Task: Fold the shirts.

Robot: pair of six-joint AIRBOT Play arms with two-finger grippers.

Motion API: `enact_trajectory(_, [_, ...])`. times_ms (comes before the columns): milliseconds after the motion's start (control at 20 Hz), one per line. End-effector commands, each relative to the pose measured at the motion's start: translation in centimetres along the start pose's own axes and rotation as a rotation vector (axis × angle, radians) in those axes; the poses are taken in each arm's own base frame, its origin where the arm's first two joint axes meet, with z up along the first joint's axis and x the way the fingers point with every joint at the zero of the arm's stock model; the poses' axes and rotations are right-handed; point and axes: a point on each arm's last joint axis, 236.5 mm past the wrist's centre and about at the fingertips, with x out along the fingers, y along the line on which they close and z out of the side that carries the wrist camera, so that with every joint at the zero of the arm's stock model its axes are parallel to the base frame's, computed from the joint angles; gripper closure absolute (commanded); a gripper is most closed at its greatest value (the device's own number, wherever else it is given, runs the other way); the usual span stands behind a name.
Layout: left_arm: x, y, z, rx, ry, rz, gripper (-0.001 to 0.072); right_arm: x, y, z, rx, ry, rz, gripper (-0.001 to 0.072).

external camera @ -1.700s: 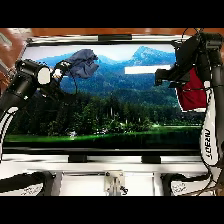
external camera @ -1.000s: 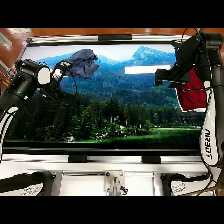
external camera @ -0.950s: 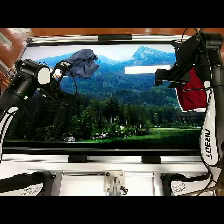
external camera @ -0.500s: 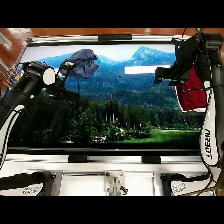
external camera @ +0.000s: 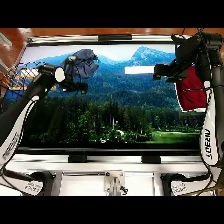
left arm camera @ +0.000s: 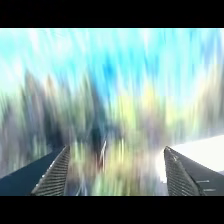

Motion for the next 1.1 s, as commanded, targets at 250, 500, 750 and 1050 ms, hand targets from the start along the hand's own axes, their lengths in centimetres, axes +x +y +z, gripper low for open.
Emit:
enact_trajectory(250, [5.6, 8.6, 12.5, -0.370, -0.289, -0.076, 0.0007, 0.5, 3.1, 0.8, -0.103, -0.028, 0.131, 0.0032])
enact_trajectory(500, [10.9, 7.2, 10.7, -0.427, -0.236, -0.179, 0.0007, 1.3, 3.0, 0.7, -0.102, -0.016, 0.130, 0.0032])
enact_trajectory(750, [12.7, 6.2, 11.0, -0.391, -0.272, -0.186, 0.0008, 1.4, 3.0, 0.6, -0.108, -0.008, 0.131, 0.0032])
enact_trajectory(1050, [12.9, 5.7, 11.2, -0.395, -0.284, -0.197, 0.0673, 1.4, 3.3, 0.5, -0.111, -0.006, 0.144, 0.0032])
